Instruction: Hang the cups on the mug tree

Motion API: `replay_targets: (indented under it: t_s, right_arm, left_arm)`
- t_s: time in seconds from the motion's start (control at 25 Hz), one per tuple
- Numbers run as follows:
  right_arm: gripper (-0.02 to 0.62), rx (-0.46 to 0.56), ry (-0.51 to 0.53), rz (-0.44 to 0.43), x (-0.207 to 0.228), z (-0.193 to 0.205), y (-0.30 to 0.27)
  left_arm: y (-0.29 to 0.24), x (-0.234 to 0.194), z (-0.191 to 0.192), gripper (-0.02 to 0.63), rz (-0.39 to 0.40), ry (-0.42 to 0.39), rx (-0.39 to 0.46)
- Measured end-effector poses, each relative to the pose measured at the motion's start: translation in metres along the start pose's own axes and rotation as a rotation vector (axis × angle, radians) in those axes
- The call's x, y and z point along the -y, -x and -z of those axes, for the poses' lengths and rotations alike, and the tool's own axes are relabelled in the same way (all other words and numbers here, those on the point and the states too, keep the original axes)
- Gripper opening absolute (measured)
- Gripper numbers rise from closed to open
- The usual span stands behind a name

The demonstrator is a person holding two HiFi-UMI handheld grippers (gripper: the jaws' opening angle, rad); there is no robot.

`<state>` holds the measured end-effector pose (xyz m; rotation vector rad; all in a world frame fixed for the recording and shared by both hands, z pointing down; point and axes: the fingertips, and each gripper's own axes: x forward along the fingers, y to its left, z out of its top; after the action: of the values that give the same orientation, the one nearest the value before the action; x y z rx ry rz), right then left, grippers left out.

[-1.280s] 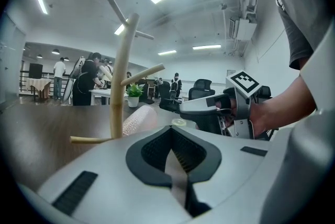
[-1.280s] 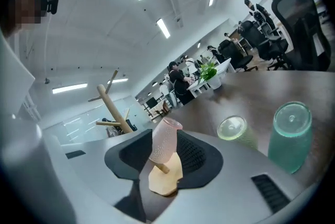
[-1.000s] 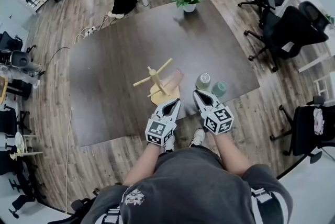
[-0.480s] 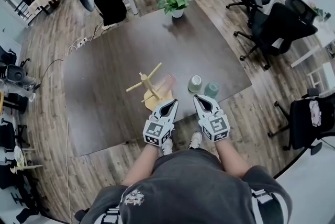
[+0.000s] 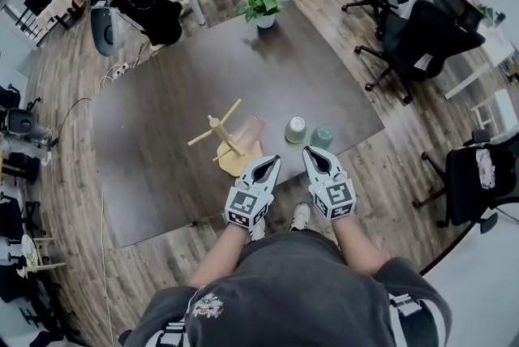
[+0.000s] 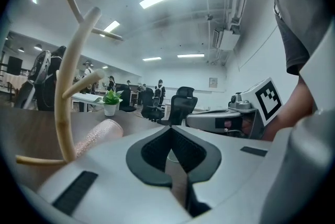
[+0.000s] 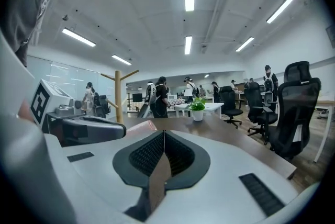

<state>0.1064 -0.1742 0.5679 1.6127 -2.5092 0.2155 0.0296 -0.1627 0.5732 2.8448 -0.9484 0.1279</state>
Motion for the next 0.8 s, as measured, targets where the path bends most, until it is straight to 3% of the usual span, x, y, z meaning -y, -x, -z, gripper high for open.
replay_targets:
  t_s: [0.44,0.8]
  right_arm:
    - [0.028,-0.058,0.030,0.105,0.051,0.028,0.017]
    - [0.032,-0.065,0.027,0.114,0.095,0.040,0.014]
  left_arm:
    - [-0.037,0.010,0.001,0.006,-0.003,-0.015,-0.006]
    - [-0.077,0.018,0.002,0.006,-0.036,-0.014,0.000]
